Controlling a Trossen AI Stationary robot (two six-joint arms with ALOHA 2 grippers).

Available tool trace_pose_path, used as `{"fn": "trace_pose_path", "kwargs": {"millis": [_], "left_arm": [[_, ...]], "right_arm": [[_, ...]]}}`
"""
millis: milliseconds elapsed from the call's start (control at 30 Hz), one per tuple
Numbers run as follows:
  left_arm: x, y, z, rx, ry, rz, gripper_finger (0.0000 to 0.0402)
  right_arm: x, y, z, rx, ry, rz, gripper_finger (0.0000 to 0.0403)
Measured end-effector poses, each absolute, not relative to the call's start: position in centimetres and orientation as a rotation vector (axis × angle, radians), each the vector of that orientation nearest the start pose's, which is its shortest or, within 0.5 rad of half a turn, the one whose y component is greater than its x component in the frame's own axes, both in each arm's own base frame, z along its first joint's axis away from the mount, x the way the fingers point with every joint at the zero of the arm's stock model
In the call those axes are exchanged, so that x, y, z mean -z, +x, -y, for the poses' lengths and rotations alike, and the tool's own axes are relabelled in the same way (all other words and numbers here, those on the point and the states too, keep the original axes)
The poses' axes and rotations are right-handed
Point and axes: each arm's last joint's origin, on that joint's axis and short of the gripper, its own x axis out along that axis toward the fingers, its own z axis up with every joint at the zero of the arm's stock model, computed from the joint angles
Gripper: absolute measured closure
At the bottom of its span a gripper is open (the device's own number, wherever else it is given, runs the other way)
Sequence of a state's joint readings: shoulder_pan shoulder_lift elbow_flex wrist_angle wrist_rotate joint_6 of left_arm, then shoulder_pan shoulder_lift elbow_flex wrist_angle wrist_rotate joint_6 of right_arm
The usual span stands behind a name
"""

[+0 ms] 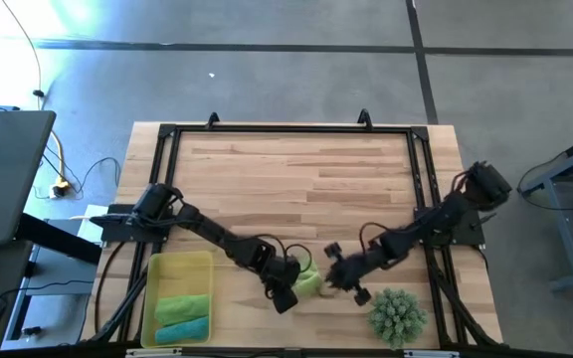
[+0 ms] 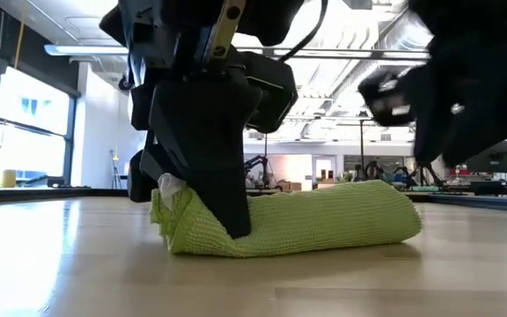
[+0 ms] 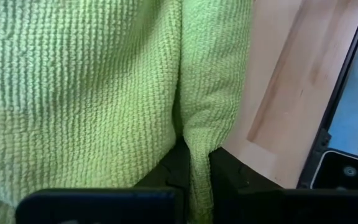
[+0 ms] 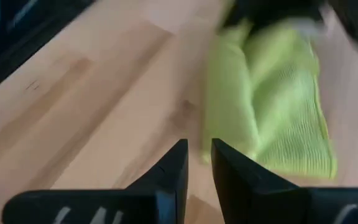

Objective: Roll microfiber towels into tight, uniform cylinder then place into a basket
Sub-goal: Roll the light green microfiber towel

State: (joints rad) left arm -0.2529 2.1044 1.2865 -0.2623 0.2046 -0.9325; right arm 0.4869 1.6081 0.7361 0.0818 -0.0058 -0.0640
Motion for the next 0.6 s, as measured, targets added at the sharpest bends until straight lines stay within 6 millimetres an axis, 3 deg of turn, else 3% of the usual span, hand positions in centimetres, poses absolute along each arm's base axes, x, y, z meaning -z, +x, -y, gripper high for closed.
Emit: {"fn": "trace_pose_path", "kwargs": {"millis": [167,400,600], "left_arm": [[-10.8,39.8,10.4,-0.124,-0.820,-1.198,0.0384],[-10.8,40.0,10.3,-0.124,-0.835,-1.173,0.0383],[-10.8,40.0,10.3,-0.130,-0.838,-1.167,0.0381]], "right_arm": [[-14.7,26.0,-16.3,-0.498,-0.493,-0.654,0.0337],[-13.6,26.6,-16.7,-0.468,-0.481,-0.641,0.0269],[-12.5,26.9,-16.6,-0.426,-0.612,-0.644,0.0228]]}}
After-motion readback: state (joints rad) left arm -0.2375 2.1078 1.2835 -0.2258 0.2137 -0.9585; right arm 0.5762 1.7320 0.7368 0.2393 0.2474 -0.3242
